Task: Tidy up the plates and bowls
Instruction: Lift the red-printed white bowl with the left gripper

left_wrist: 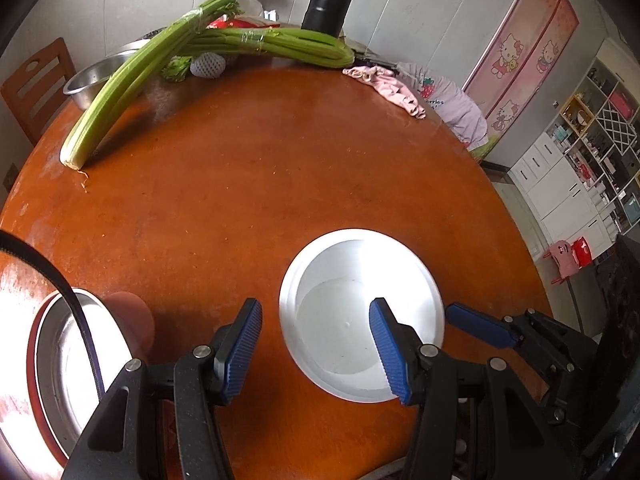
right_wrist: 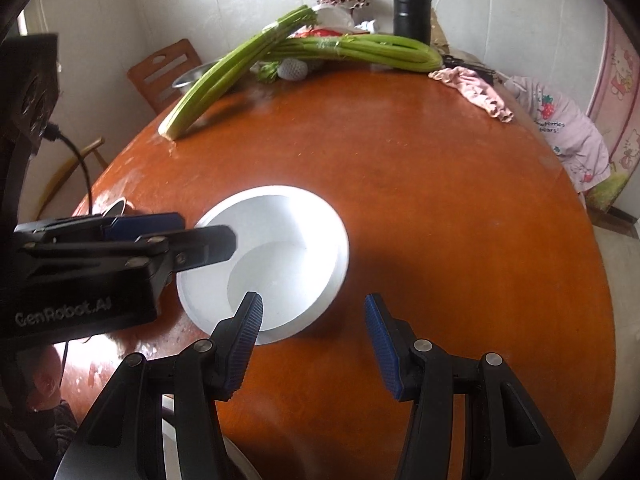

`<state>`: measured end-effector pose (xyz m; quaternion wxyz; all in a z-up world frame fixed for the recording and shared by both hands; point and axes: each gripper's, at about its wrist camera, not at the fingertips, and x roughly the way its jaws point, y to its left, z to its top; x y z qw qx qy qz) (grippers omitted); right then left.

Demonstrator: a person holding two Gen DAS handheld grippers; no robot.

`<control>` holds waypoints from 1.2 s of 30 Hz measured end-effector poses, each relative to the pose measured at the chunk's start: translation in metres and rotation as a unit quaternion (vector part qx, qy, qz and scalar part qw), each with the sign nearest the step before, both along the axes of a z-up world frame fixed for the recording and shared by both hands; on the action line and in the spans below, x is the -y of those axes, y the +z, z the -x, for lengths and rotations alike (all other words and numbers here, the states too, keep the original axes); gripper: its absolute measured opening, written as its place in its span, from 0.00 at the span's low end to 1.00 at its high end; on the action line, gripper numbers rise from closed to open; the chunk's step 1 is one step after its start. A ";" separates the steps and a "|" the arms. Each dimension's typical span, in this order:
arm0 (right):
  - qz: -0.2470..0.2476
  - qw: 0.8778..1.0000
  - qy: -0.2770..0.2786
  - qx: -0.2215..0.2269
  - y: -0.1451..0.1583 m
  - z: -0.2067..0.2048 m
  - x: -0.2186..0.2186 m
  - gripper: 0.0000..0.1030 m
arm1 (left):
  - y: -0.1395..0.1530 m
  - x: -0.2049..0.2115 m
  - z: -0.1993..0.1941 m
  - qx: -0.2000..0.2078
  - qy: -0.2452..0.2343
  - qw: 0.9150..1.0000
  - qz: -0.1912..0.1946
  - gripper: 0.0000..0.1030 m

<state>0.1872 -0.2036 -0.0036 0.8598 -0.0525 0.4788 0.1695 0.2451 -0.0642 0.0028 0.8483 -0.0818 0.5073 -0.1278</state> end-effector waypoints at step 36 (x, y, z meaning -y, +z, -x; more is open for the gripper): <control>-0.019 0.999 0.029 0.011 0.018 0.019 -0.014 0.54 | 0.013 0.015 0.020 -0.002 -0.038 0.999 0.025 0.53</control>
